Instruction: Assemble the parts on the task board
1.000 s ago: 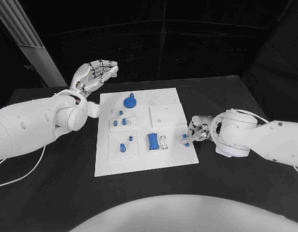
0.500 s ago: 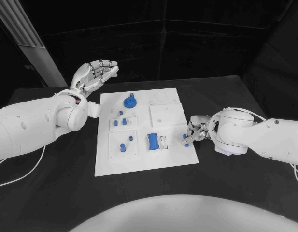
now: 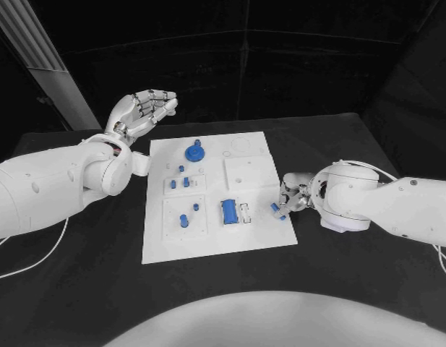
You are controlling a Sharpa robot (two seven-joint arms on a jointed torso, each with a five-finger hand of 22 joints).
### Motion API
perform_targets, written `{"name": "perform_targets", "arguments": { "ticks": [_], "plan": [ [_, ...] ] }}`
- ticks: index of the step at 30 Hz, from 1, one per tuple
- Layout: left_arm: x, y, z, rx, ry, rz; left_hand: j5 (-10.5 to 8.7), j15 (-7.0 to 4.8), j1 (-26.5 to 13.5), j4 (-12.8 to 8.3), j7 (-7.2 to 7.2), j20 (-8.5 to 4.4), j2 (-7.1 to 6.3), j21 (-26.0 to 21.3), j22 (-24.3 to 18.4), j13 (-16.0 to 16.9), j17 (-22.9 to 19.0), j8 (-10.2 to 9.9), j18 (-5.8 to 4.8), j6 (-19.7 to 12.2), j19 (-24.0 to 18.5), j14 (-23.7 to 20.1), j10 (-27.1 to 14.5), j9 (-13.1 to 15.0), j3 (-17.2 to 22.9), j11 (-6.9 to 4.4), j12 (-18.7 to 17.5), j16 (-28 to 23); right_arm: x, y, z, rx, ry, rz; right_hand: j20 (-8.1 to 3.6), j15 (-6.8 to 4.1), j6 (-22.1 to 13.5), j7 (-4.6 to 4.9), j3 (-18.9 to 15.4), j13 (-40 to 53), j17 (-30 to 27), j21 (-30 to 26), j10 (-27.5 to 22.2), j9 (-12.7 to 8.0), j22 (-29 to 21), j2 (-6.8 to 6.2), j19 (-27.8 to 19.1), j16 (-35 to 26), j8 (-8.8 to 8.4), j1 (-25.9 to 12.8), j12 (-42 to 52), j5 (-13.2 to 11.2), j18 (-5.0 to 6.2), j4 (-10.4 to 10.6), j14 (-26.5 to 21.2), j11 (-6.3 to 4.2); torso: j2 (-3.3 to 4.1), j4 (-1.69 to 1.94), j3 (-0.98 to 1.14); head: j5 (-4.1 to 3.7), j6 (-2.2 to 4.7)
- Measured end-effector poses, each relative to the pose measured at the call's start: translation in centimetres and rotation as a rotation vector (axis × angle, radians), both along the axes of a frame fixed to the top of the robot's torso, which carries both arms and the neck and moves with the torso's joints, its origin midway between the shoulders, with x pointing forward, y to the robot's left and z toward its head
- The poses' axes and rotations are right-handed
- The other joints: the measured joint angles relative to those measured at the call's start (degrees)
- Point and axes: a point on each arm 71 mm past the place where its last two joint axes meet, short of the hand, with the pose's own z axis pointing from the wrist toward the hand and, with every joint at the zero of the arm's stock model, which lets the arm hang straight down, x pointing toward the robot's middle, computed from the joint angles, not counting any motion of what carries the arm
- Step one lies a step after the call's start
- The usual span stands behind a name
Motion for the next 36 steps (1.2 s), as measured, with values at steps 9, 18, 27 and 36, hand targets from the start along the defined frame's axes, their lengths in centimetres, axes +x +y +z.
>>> {"name": "perform_targets", "arguments": {
  "ticks": [9,18,27,36],
  "plan": [
    [0.0,0.2,0.0,0.001,0.0,0.002,0.0,0.0,0.0,0.0,0.0,0.0,0.0,0.0,0.0,0.0,0.0,0.0,0.0,0.0,0.0,0.0,0.0,0.0,0.0,0.0,0.0,0.0,-0.4,0.1,0.2,0.035,-0.02,0.004,0.37,0.39,0.4,0.39,2.2,-0.1,0.0,0.0,-0.2,0.0,0.0,0.31,-0.1,0.0,-5.22,0.3,0.0,0.5,0.0,-0.9,0.0,0.2,0.01,-0.03,0.01,0.25,0.0],
    [0.0,0.3,0.0,0.001,0.001,0.003,0.0,0.0,0.0,0.0,0.0,0.0,0.0,0.0,0.0,0.0,-0.1,0.0,0.0,0.0,0.0,0.0,0.0,0.0,0.0,0.0,0.0,0.0,-1.3,0.0,0.4,0.107,-0.034,-0.009,0.7,0.6,1.3,0.66,4.5,0.0,0.0,0.0,-0.1,-11.8,0.0,0.45,0.0,0.0,-6.55,0.4,0.1,2.0,-0.01,-2.4,0.2,0.5,0.02,-0.04,0.01,0.23,0.0],
    [0.0,0.2,0.0,0.001,0.001,0.002,0.0,0.0,0.0,0.0,0.0,0.0,0.0,0.0,0.0,0.0,-0.1,0.0,0.0,0.0,0.0,0.0,0.0,0.0,0.0,0.0,0.0,0.0,-1.7,0.2,0.6,0.177,-0.042,-0.024,1.0,1.01,1.6,0.96,6.7,0.0,0.0,0.0,-0.2,-13.2,0.0,0.65,0.2,0.0,-7.31,0.7,0.2,2.8,-0.01,-2.9,0.2,0.81,0.02,0.01,-0.02,0.19,0.0],
    [0.0,0.1,0.0,0.0,0.001,0.0,0.0,0.0,0.0,0.0,0.0,0.0,0.0,0.0,0.0,0.0,-0.1,0.0,0.0,0.0,0.0,0.0,0.0,0.0,0.0,0.0,0.0,0.0,-1.5,0.3,0.6,0.218,-0.045,-0.045,1.0,1.01,3.9,0.59,8.9,0.0,0.0,0.0,-0.1,-15.1,0.0,0.62,0.2,0.0,-8.89,0.6,0.0,3.1,0.0,-3.5,0.2,0.9,0.02,0.02,-0.05,0.12,0.0]
  ]
}}
